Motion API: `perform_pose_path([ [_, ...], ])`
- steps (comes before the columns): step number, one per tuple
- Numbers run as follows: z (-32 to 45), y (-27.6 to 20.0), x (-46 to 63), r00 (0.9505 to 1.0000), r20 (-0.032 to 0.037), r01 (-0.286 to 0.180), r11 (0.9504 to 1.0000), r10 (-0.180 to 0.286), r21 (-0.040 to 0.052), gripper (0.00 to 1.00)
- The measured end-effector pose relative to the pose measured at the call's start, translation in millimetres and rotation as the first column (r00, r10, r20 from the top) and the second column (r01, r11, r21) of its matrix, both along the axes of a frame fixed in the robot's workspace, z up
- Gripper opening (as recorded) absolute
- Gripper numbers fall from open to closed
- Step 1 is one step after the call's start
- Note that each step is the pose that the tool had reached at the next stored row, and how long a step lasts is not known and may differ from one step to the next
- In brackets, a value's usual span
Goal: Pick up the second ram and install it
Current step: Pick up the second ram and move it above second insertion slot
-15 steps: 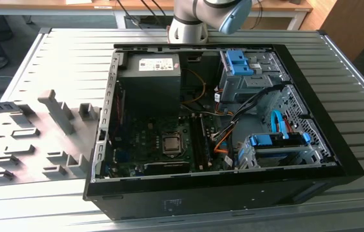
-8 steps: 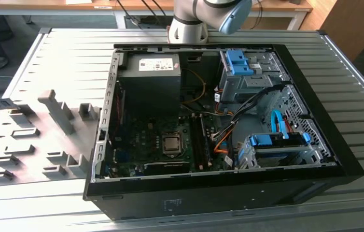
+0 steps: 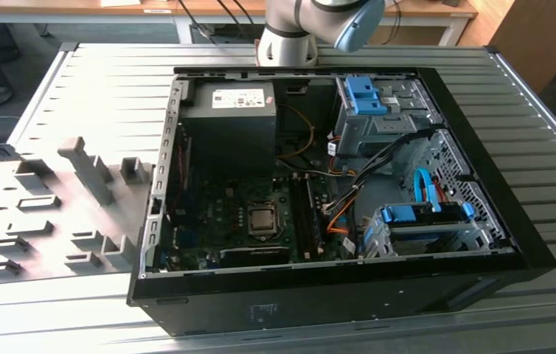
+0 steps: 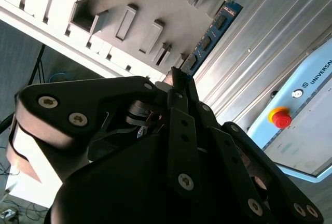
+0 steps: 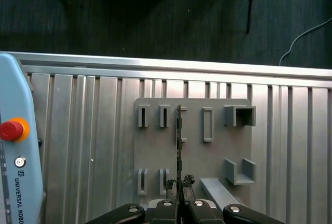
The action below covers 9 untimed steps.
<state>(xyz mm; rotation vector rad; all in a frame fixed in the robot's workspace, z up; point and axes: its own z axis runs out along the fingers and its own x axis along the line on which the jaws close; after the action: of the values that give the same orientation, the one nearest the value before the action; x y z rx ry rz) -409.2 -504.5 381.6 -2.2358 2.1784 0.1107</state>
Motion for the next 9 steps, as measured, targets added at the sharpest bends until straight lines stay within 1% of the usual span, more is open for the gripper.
perform_pose_path([
  [9, 10.4, 0.0, 0.0, 1.0000, 0.0000, 0.000, 1.0000, 0.000, -0.0001, 0.14],
])
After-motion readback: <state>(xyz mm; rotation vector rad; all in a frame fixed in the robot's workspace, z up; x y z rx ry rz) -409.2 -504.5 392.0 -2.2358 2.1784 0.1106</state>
